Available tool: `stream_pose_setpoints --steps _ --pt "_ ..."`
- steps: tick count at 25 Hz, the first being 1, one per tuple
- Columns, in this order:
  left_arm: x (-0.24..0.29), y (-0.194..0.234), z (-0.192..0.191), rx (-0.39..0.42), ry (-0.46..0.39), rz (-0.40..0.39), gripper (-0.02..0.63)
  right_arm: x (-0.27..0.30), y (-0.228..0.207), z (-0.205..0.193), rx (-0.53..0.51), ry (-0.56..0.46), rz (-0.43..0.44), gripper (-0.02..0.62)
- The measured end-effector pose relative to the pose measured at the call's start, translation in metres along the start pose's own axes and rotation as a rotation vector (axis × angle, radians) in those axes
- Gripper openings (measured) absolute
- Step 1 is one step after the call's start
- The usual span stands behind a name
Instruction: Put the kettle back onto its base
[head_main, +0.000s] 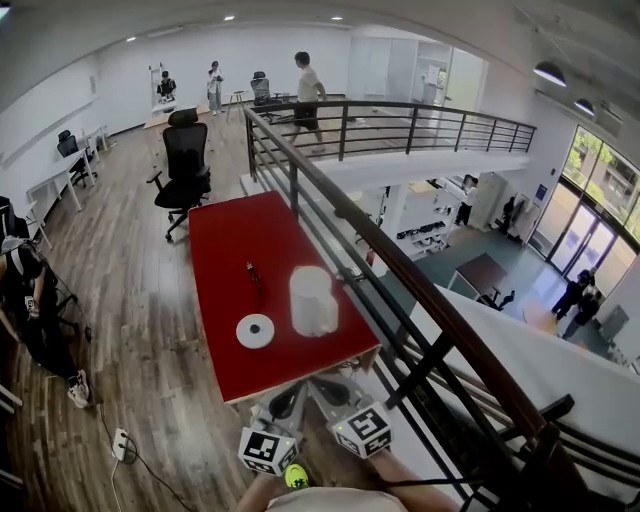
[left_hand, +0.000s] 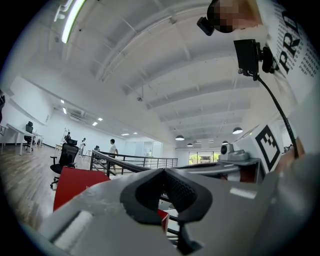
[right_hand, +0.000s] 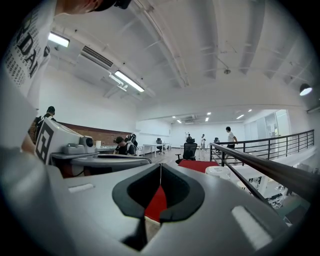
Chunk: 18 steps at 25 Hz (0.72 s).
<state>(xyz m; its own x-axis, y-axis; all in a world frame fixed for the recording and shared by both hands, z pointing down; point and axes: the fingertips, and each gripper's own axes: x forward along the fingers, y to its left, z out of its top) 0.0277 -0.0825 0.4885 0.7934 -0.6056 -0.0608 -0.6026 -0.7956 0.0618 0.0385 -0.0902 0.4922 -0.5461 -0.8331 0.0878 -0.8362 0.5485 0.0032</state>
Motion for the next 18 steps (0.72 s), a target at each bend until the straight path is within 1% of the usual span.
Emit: stream_pose_setpoints --steps 4,11,18 --pt "0.01 0.023 -0.005 -0.01 0.011 -0.019 -0.008 0.024 -0.009 -0.005 0.017 0.019 -0.008 0.008" --pt "0.017 0.066 -0.008 -0.01 0.01 -0.039 -0.008 0.066 -0.013 -0.007 -0.002 0.036 -0.039 0.008" --pt "0.025 0.085 -0.018 -0.022 0.019 -0.045 -0.008 0.087 -0.02 -0.018 -0.005 0.059 -0.052 0.008"
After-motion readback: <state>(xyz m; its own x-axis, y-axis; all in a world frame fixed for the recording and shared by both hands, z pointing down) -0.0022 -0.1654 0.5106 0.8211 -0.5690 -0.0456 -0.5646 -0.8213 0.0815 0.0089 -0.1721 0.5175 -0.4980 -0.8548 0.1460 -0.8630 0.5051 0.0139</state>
